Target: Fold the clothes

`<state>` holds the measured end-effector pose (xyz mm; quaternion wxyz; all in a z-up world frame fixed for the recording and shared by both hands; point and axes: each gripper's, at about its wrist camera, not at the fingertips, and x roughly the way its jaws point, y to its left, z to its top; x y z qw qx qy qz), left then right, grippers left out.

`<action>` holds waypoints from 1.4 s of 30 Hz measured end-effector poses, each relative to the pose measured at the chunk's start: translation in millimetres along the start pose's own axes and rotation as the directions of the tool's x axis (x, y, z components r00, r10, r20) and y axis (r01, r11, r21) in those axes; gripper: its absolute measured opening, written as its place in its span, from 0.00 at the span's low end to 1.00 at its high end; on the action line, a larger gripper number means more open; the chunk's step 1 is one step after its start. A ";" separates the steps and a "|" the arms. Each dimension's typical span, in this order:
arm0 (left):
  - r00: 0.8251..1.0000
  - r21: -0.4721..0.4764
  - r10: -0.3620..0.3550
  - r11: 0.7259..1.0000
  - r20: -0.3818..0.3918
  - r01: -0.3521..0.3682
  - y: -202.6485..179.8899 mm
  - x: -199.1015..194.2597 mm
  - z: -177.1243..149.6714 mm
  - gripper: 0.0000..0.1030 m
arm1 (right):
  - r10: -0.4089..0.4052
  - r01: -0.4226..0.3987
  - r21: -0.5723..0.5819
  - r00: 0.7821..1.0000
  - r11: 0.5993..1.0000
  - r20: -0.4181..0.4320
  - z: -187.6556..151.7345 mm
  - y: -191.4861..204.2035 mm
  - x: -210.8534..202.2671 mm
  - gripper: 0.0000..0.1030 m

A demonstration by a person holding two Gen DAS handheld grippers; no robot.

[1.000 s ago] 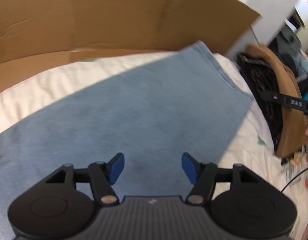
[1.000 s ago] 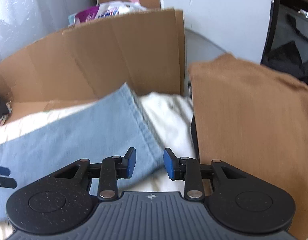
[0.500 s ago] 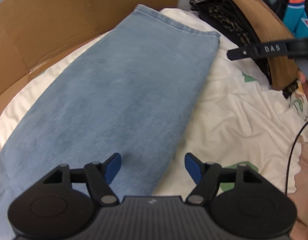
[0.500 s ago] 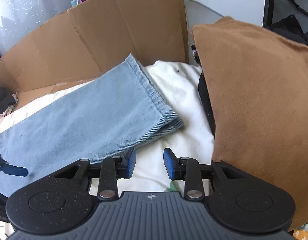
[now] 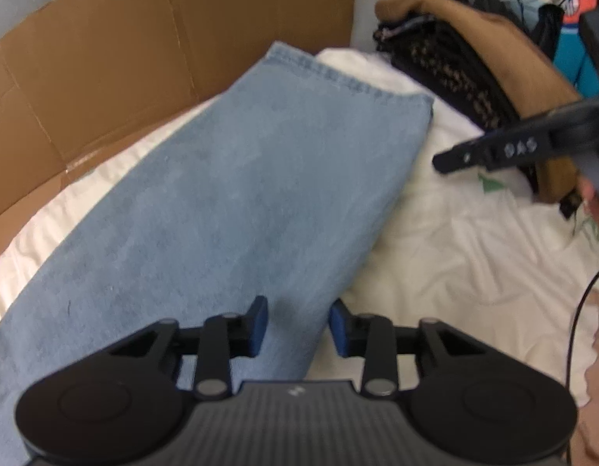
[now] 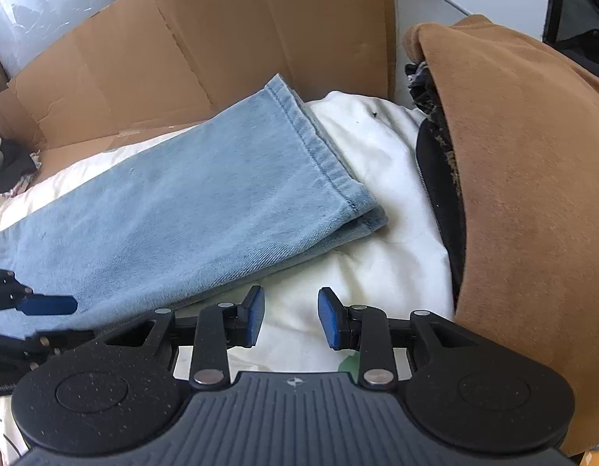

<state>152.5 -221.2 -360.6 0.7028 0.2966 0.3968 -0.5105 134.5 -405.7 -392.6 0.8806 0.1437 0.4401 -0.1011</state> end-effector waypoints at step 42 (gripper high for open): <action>0.998 -0.017 -0.069 0.997 -0.010 0.069 -6.6 -8.1 -0.3 0.23 | 0.067 -0.069 -0.022 0.994 0.997 -0.089 20.6 3.1 2.1 0.36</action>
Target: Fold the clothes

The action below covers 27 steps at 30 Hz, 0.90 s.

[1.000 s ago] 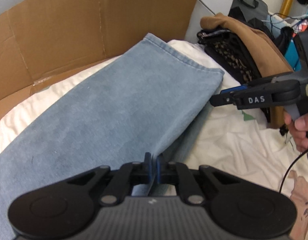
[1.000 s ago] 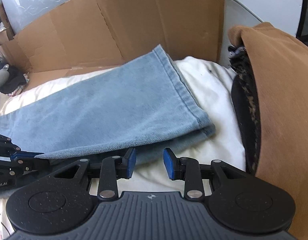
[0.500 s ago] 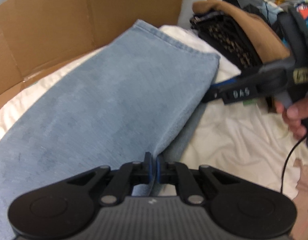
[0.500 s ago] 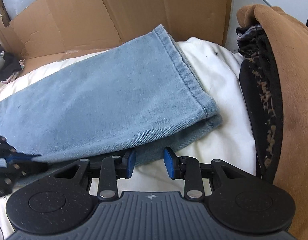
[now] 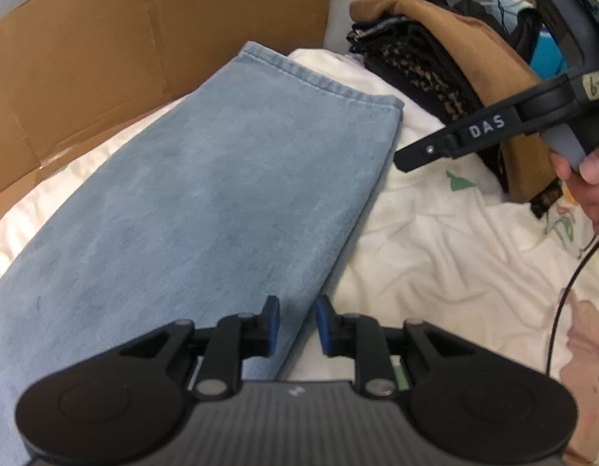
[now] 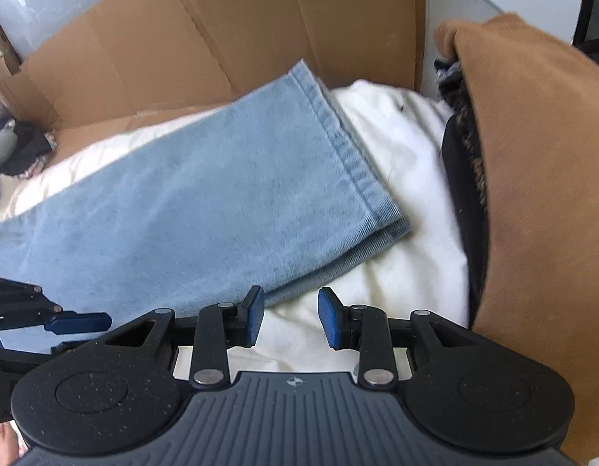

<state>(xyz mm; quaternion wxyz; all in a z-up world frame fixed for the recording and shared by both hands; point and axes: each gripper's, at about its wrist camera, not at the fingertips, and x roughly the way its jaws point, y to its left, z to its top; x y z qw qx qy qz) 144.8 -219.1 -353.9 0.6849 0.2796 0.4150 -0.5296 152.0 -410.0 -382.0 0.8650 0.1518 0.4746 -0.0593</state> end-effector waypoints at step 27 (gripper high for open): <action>0.962 -0.361 0.236 0.893 -0.134 -0.270 126.4 -140.5 -128.0 0.36 | 0.223 -0.223 -0.067 0.975 0.973 -0.003 -12.3 102.9 -33.2 0.37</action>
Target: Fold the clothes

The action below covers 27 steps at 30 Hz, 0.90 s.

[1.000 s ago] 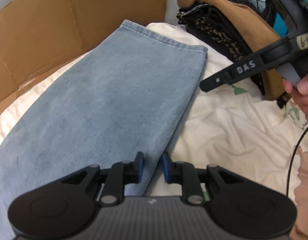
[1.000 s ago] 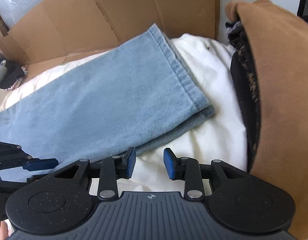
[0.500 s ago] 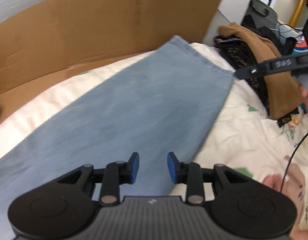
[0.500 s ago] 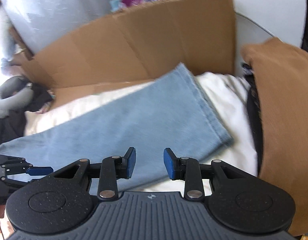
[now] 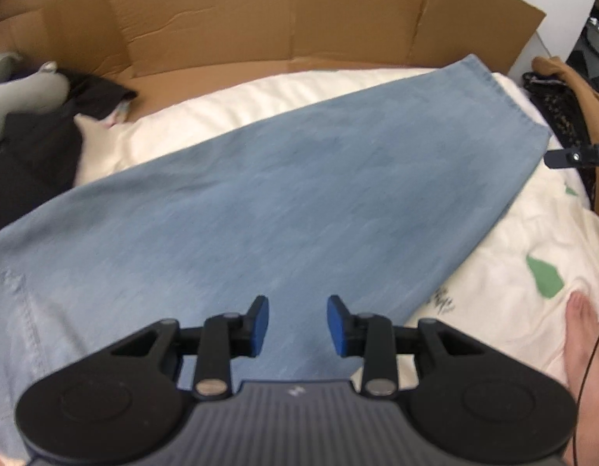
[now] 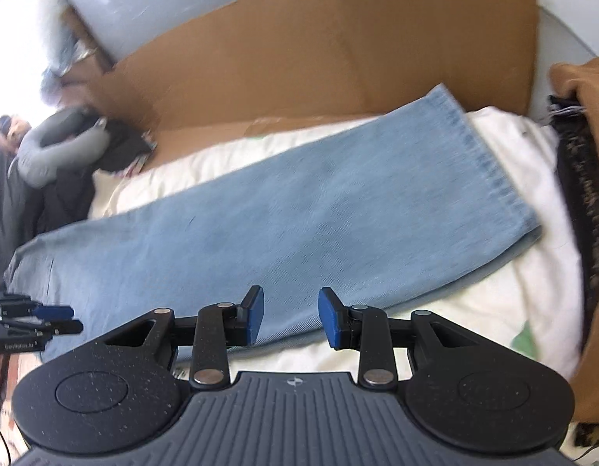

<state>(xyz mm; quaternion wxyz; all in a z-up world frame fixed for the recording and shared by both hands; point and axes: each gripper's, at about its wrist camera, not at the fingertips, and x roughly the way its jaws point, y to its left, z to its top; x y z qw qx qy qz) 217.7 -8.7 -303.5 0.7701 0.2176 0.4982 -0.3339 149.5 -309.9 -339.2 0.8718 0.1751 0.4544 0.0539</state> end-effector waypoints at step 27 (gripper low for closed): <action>0.956 0.111 0.290 0.953 -0.054 -0.283 15.3 28.6 -88.1 0.79 | 0.122 -0.183 -0.254 0.963 0.950 -0.239 -63.9 103.8 62.9 0.37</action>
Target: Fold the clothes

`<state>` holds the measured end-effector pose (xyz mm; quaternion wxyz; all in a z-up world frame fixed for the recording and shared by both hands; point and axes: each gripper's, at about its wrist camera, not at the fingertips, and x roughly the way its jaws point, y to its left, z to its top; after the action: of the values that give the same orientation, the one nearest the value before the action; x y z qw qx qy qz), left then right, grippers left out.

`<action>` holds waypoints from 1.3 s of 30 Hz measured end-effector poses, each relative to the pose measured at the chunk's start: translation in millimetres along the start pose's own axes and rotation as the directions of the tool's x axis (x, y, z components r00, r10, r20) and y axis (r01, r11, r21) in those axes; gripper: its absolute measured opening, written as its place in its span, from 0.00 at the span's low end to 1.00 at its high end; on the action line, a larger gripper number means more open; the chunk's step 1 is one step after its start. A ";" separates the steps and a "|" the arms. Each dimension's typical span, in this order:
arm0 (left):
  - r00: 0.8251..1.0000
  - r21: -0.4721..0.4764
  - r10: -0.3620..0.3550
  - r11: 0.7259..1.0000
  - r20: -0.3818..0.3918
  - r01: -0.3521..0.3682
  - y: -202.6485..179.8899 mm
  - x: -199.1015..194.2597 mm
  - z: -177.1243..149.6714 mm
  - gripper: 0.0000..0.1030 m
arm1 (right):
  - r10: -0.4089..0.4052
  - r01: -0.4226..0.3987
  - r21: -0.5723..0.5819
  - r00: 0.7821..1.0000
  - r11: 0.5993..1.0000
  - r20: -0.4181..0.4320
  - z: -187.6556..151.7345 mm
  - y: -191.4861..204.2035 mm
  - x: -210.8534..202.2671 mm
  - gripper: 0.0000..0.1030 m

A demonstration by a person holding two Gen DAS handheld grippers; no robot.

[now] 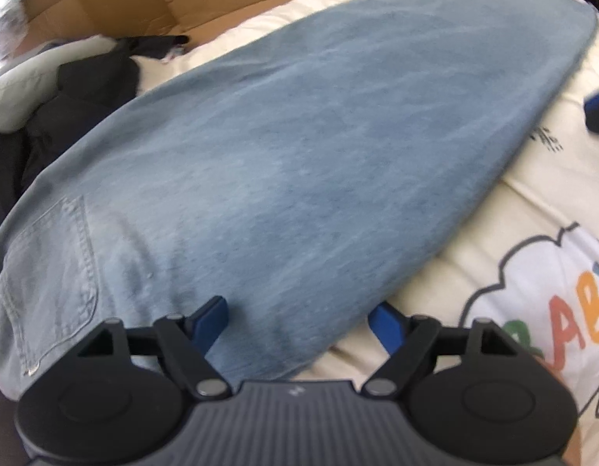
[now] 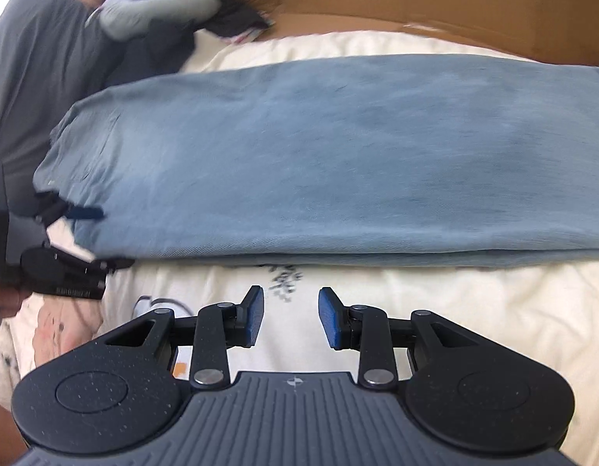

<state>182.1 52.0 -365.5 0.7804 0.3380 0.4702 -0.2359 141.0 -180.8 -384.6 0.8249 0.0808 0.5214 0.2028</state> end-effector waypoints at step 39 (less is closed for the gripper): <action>0.999 -0.587 0.019 0.810 0.032 0.004 66.2 -3.5 -56.8 0.24 | -0.060 0.062 -0.042 0.997 0.997 0.041 11.9 -1.2 27.9 0.37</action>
<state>193.3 138.5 -360.9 0.8560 0.0784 0.5043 -0.0826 162.4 -169.3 -402.9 0.8425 0.0511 0.5025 0.1872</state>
